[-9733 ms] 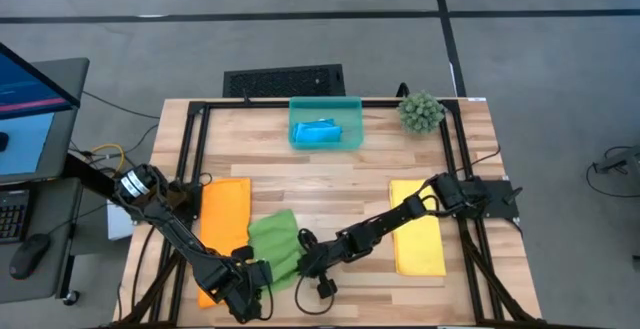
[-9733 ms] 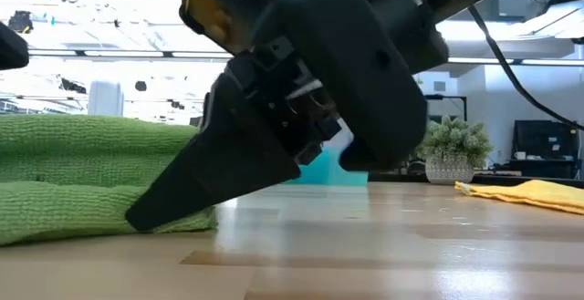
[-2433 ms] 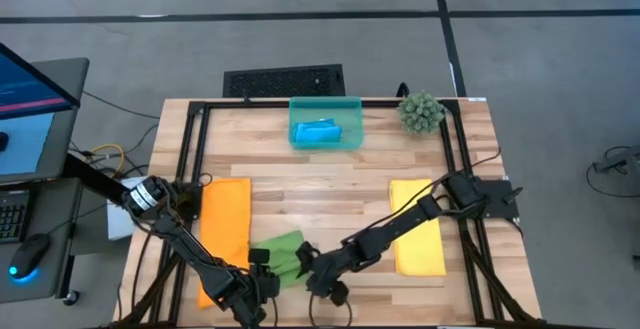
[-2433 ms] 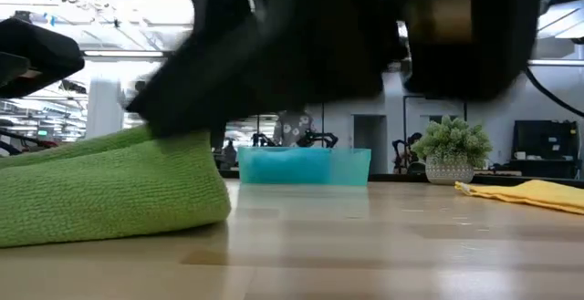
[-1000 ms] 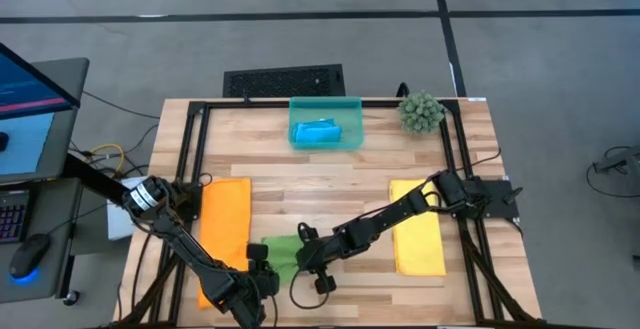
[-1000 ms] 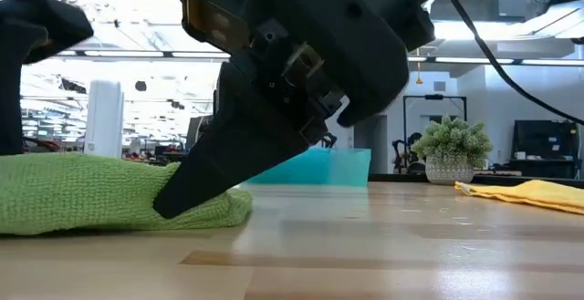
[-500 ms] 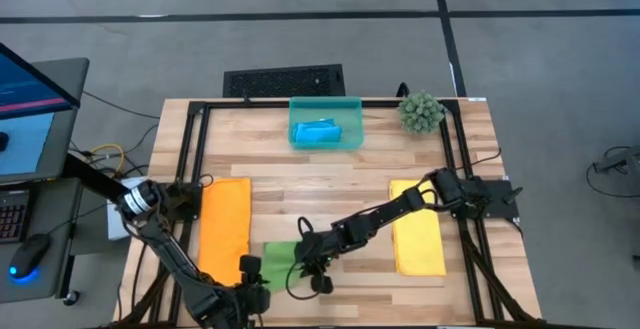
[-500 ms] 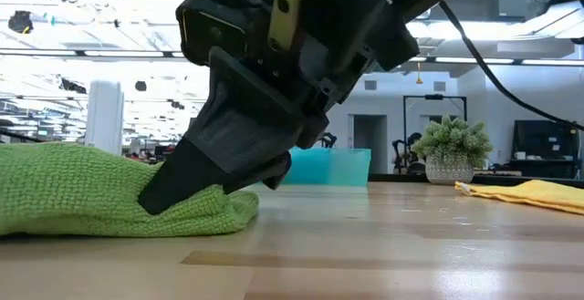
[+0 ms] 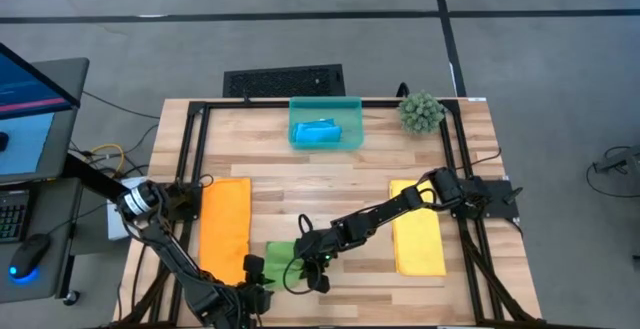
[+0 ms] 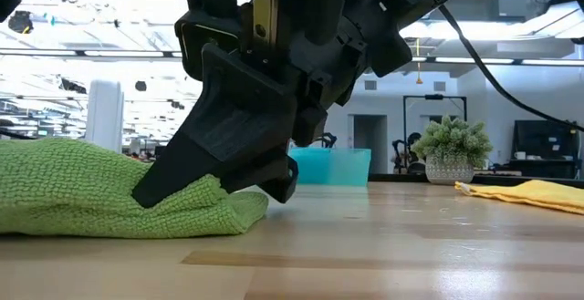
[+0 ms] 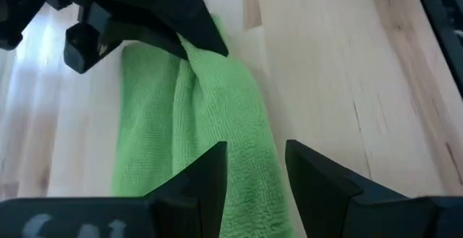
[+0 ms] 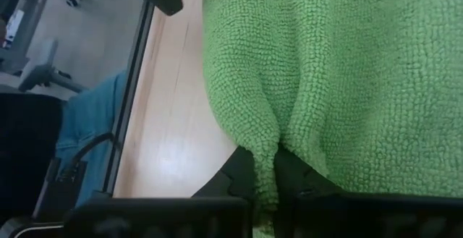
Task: Roll microfiber towels into tight, uniform cylinder then place into a basket
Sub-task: Roll the green towel
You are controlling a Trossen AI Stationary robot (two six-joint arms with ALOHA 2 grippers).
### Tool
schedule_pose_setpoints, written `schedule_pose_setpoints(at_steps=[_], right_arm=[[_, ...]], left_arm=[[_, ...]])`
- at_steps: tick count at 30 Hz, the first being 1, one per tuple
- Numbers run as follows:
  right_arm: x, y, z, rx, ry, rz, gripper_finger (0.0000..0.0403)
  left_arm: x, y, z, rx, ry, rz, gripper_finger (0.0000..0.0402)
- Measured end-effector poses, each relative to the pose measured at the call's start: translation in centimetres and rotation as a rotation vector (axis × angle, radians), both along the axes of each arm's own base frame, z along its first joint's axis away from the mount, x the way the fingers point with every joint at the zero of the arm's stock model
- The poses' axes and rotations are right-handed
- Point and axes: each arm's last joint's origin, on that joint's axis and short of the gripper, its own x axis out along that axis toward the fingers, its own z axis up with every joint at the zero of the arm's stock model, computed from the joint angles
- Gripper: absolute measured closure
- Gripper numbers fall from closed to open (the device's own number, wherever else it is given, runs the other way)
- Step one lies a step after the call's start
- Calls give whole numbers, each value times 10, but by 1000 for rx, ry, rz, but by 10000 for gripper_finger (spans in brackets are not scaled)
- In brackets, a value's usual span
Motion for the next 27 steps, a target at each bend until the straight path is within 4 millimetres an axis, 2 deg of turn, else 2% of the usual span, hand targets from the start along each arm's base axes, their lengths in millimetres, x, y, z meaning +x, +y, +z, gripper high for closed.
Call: schedule_pose_setpoints(at_steps=[6, 10, 14, 21, 27], right_arm=[[1, -2, 0, 2, 0, -4, 377], [1, -2, 1, 8, 0, 3, 373], [1, -2, 1, 11, 1, 11, 364], [0, 0, 1, 14, -7, 46, 377], [0, 0, 2, 14, -7, 48, 363]], left_arm=[[4, 3, -9, -76, 53, -23, 267], [1, 11, -16, -47, 55, 15, 267], [0, 14, -16, -16, 48, 51, 267], [1, 18, -17, -3, 82, 59, 267], [1, 18, -17, -8, 87, 51, 267]])
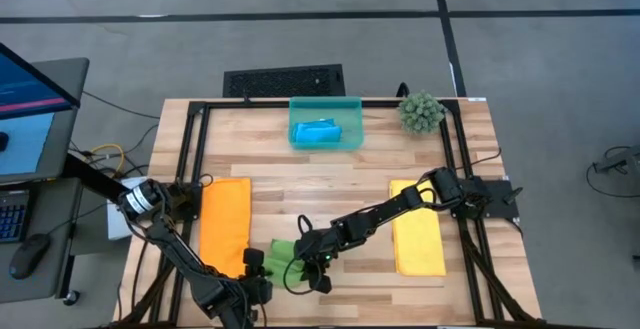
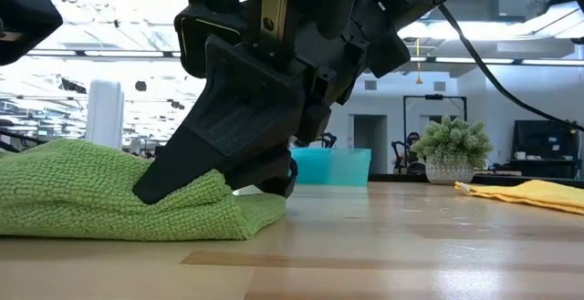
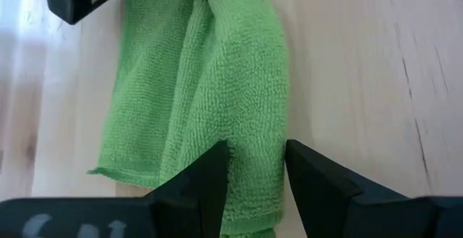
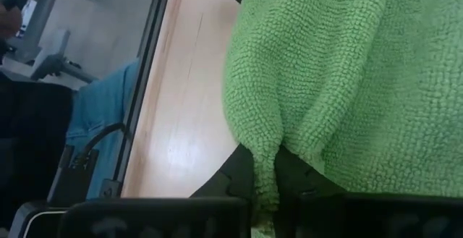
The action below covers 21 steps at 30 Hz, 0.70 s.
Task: Roll microfiber towels into tight, uniform cylinder then place into a basket
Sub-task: Roll the green towel
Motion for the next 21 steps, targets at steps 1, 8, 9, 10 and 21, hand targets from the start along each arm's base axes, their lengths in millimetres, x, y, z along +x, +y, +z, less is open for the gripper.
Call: schedule_pose_setpoints(at_steps=[1, 8, 9, 10, 21], right_arm=[[0, 0, 0, 0, 0, 0, 364], [0, 0, 0, 1, 0, 4, 374], [0, 0, 0, 1, 1, 4, 370], [0, 0, 0, 2, 1, 5, 367], [0, 0, 1, 2, 5, 6, 374]], left_arm=[[0, 0, 0, 5, 2, -7, 267], [4, -2, 10, 23, 21, -12, 267], [5, -3, 14, 23, 20, -12, 267], [5, -4, 16, 24, 21, -13, 267], [16, -4, -19, 74, 130, -36, 267]])
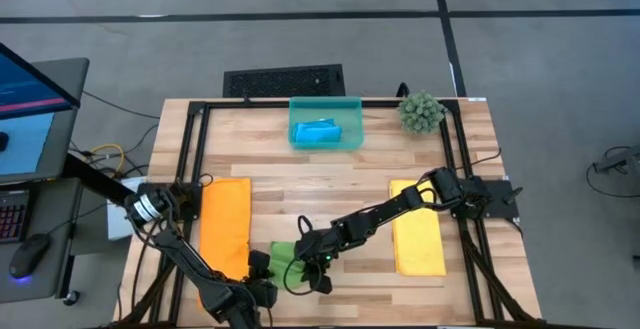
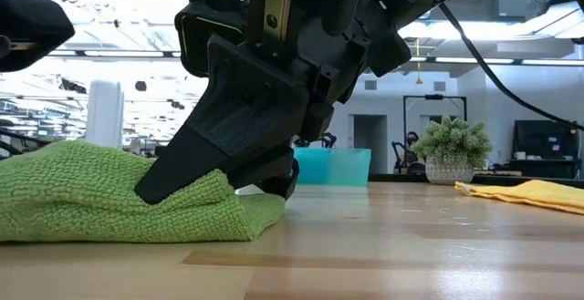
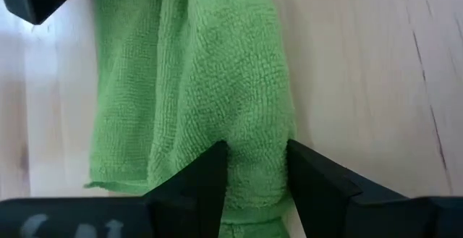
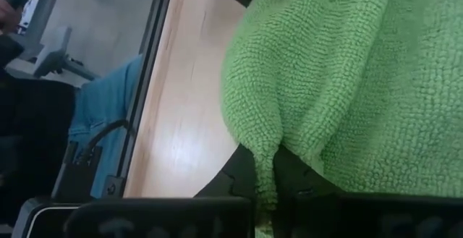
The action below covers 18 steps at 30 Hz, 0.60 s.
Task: Roll microfiber towels into tight, uniform cylinder then place into a basket
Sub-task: Roll the green towel
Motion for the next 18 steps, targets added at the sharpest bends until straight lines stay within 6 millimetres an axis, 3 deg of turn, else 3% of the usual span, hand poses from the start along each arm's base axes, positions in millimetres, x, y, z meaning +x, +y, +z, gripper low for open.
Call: schedule_pose_setpoints(at_steps=[7, 14, 18], right_arm=[[-1, 2, 0, 8, 9, 16, 369], [-2, 4, 0, -52, -56, 97, 365], [-4, 7, -1, -79, -79, 136, 349]], left_arm=[[3, 1, -1, -14, 2, 113, 277], [2, -3, 17, -52, 9, 100, 384], [3, -1, 21, -66, -1, 109, 385]])
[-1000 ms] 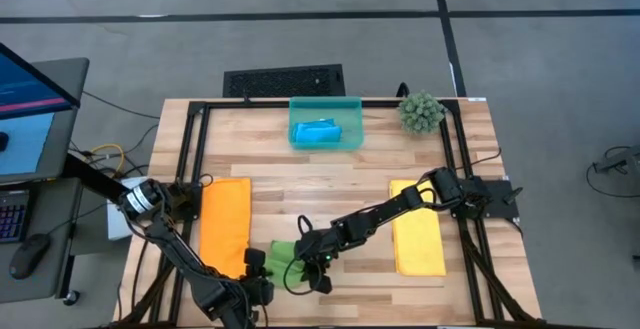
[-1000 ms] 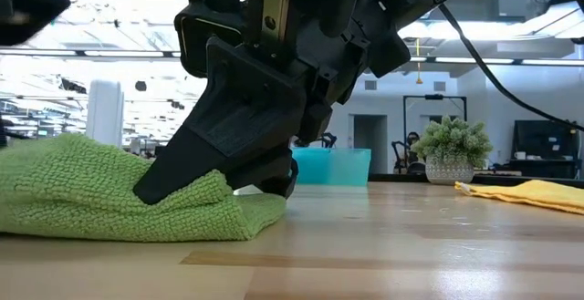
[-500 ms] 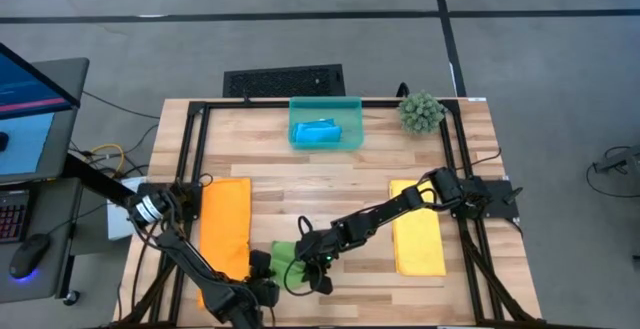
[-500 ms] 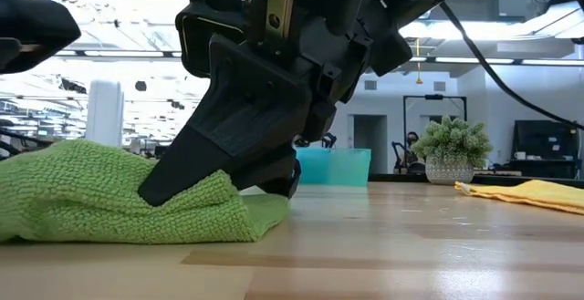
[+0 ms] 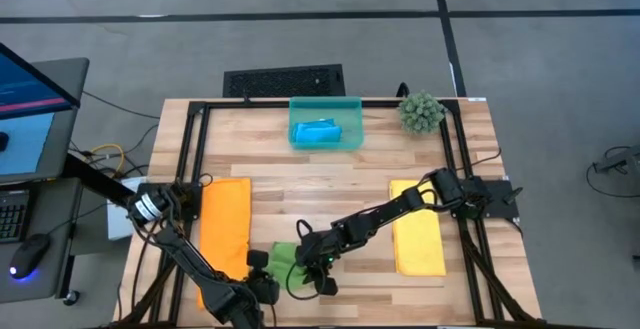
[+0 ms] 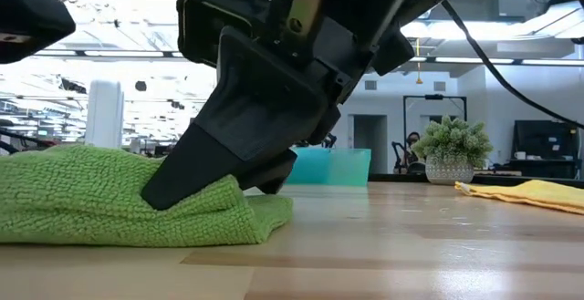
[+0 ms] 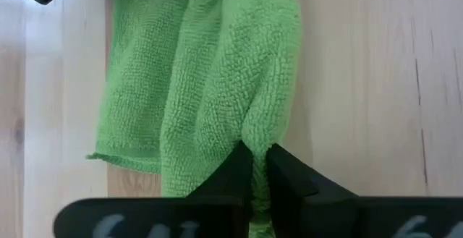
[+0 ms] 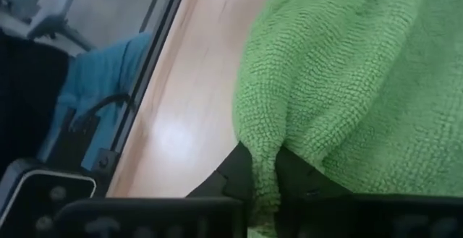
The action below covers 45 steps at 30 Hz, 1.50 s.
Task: Roll microfiber towels into tight, uniform cylinder then place into a basket
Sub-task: Roll the green towel
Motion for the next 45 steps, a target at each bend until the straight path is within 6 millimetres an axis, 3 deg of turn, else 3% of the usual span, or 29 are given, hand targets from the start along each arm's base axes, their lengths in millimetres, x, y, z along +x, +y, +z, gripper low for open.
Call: schedule_pose_setpoints(at_steps=[7, 16, 20, 33, 36, 41, 45], right_arm=[[-5, 11, 0, -64, -74, 106, 318], [-6, 12, 1, -41, -78, 159, 192], [-7, 10, 5, -4, -59, 187, 162], [-30, 9, 50, -74, 25, 209, 178], [-43, 11, 62, -166, 51, 198, 182], [-56, 19, 87, -363, -58, 161, 189], [-59, 32, 88, -569, -187, 129, 196]], left_arm=[[12, 10, 5, -58, 13, 63, 395], [22, 20, 5, -122, 56, 129, 388], [23, 20, 6, -140, 64, 143, 394], [25, 20, 22, -115, 98, 167, 396], [27, 23, 25, -142, 109, 166, 397], [35, 33, 25, -174, 147, 172, 395], [44, 40, 20, -218, 148, 155, 395]])
